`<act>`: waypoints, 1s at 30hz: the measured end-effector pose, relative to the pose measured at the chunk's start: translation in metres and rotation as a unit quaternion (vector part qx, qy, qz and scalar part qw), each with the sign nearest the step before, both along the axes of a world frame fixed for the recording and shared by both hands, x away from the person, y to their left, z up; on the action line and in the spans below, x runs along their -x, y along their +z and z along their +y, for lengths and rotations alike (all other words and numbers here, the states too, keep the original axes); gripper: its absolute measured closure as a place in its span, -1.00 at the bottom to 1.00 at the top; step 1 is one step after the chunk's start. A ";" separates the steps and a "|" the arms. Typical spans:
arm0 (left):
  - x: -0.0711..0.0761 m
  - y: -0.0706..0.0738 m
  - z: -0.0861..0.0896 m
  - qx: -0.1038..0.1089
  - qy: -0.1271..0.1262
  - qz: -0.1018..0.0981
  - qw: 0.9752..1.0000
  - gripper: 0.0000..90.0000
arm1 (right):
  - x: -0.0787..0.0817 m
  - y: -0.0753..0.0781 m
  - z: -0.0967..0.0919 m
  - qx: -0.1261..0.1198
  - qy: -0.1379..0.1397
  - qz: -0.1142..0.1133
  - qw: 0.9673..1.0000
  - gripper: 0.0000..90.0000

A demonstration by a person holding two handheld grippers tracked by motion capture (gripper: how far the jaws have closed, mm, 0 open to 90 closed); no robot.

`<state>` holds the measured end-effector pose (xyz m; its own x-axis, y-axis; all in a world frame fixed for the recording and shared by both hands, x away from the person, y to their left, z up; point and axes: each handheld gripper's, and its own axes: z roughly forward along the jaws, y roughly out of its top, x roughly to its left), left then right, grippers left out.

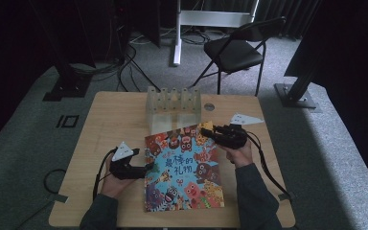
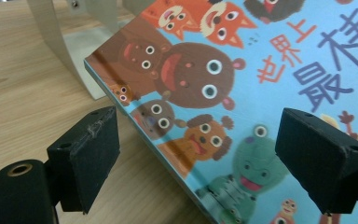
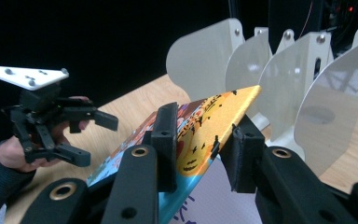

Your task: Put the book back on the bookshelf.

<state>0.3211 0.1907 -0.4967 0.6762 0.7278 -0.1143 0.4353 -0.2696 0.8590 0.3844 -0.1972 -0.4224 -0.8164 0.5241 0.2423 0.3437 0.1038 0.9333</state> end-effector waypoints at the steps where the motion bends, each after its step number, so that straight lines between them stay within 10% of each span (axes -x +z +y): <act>1: -0.001 0.000 0.000 0.003 -0.001 -0.001 1.000 -0.69 | 0.001 0.001 -0.001 -0.003 0.000 -0.002 1.000 0.56; 17: -0.027 0.000 -0.007 0.047 -0.043 0.015 0.998 -0.75 | 0.009 0.015 -0.013 -0.053 0.003 -0.028 0.998 0.68; 30: -0.053 -0.003 -0.014 0.136 -0.096 0.075 0.983 -0.80 | 0.008 0.017 -0.016 -0.075 0.012 -0.032 0.997 0.70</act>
